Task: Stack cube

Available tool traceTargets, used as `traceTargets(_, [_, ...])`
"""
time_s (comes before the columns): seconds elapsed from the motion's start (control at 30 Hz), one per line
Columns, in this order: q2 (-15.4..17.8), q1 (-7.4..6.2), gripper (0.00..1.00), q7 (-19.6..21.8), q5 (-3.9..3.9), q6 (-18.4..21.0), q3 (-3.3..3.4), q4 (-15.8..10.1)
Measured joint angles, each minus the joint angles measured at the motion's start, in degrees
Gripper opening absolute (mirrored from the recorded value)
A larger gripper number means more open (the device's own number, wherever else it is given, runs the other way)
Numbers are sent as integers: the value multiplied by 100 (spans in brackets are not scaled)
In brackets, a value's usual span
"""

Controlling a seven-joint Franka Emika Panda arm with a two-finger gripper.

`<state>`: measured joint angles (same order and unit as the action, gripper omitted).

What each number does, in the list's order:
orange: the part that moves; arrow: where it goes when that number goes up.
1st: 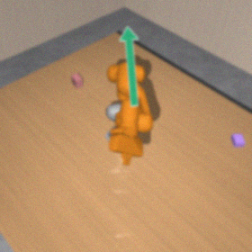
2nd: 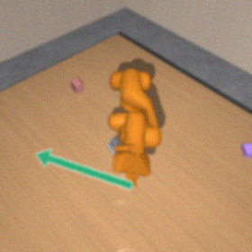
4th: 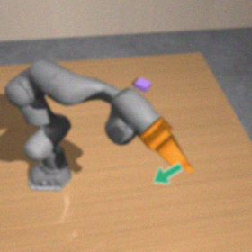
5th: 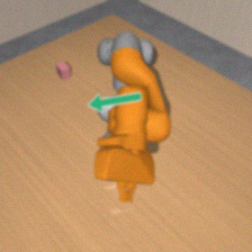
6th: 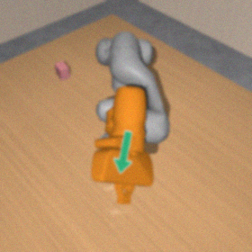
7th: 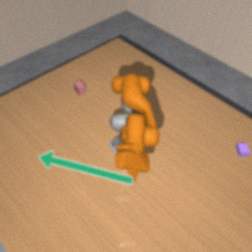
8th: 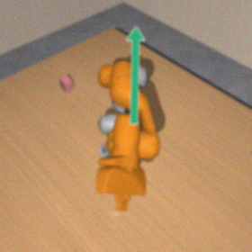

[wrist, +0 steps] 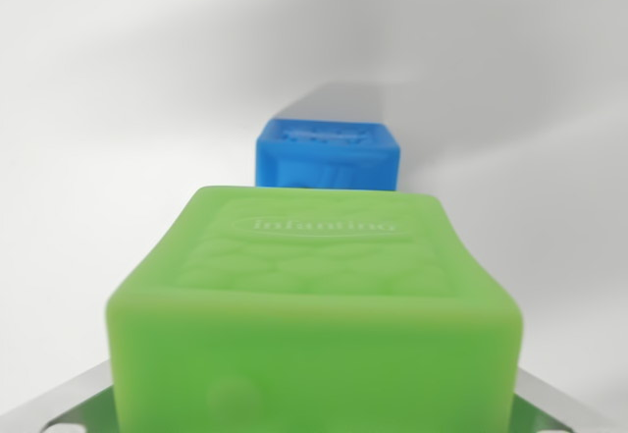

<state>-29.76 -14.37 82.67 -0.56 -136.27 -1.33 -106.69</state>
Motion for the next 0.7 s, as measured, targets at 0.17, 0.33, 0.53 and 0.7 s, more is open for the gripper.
traceTargets(0.17, [-152,0,0,0,-4,-156,1,-3])
traceTargets(0.33, [-276,0,0,0,-6,-275,2,-3])
traceTargets(0.53, [-424,0,0,0,-9,-418,4,0])
traceTargets(0.7, [-520,-1,0,0,-11,-503,6,5])
